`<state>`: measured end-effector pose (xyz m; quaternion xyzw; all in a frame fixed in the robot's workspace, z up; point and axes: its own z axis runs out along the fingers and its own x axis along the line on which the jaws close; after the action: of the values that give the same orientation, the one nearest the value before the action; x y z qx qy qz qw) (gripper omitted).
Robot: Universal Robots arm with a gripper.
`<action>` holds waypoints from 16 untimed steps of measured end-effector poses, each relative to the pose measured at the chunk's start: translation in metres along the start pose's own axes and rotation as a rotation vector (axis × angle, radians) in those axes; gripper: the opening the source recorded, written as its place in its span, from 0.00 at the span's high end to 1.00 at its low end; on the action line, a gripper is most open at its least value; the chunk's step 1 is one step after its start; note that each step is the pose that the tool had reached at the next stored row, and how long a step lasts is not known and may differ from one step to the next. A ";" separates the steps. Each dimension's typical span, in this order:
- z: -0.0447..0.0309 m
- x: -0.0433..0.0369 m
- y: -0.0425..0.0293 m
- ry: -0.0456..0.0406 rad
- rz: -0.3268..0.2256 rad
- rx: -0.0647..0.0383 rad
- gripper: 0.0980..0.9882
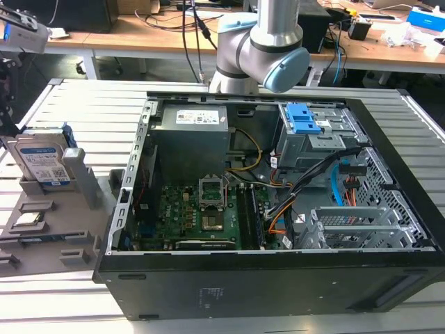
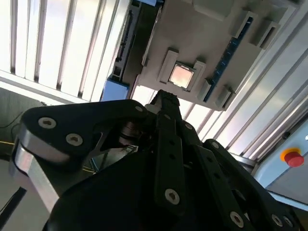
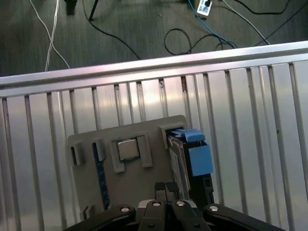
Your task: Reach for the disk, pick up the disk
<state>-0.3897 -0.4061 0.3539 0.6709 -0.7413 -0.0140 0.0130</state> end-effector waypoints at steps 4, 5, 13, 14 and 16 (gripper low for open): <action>0.0000 0.0000 0.0000 0.0025 -0.064 0.000 0.99; 0.0000 0.0000 0.0000 0.0037 -0.096 0.000 0.99; 0.0000 0.0000 0.0000 0.0086 -0.224 0.000 0.99; 0.0000 0.0000 0.0000 0.0093 -0.244 0.000 0.99; 0.0000 0.0000 0.0000 0.0104 -0.272 0.000 0.99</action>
<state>-0.3897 -0.4061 0.3540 0.7651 -0.6436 -0.0121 0.0148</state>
